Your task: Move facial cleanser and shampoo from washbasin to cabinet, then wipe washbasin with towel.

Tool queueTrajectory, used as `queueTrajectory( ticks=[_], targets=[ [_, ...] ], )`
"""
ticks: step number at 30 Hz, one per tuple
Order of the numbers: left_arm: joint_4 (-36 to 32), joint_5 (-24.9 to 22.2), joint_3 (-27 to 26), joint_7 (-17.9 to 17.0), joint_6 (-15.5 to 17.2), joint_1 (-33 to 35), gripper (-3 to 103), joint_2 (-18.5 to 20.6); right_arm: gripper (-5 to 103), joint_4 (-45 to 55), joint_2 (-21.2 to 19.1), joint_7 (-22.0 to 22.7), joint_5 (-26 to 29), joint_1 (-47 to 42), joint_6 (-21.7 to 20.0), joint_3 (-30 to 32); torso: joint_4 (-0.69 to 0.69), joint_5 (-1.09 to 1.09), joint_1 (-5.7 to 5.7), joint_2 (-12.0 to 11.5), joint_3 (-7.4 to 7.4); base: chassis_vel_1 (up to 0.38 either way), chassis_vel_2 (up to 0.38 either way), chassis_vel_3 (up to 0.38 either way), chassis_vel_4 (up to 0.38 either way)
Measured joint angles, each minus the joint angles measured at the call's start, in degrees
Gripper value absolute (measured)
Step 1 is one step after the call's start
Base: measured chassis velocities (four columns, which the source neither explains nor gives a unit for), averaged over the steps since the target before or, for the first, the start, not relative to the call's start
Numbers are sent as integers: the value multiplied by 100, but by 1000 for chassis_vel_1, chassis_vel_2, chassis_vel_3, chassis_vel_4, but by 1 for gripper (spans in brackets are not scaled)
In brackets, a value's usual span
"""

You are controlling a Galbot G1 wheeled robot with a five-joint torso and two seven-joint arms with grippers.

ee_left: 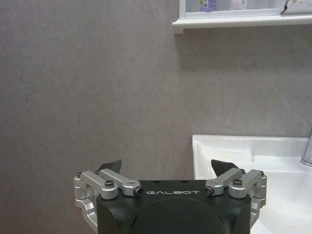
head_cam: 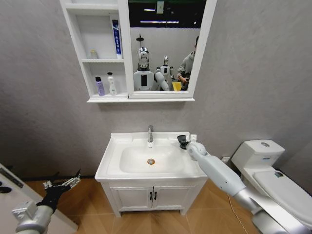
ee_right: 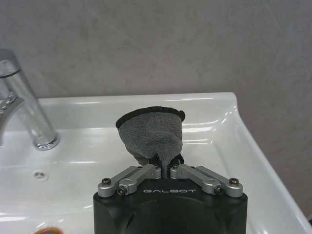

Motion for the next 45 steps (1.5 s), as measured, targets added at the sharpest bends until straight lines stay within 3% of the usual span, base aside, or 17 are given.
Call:
queueTrajectory(
  ticks=[3,7,13,15,21,45],
  targets=[
    [-1,0,0,0,0,0,100,0,4,551,-7,936,526,70,5,-619,2,0,0,0,0,0,0,0,0],
    [0,0,0,0,0,0,100,0,4,529,-11,1204,419,106,30,-1031,3,1,0,0,0,0,0,0,0],
    [0,0,0,0,0,0,100,0,4,190,-224,1052,-192,30,92,-1274,0,1,0,0,0,0,0,0,0],
    [-1,0,0,0,0,0,100,0,4,37,-355,785,-515,-67,85,-1304,-2,1,0,0,0,0,0,0,0],
    [0,0,0,0,0,0,100,0,4,-194,-290,496,-974,-162,82,-1282,0,1,0,0,0,0,0,0,0],
    [0,0,0,0,0,0,100,0,4,-1045,262,241,-1346,-281,195,-1395,2,1,0,-1,0,0,0,0,0]
  ],
)
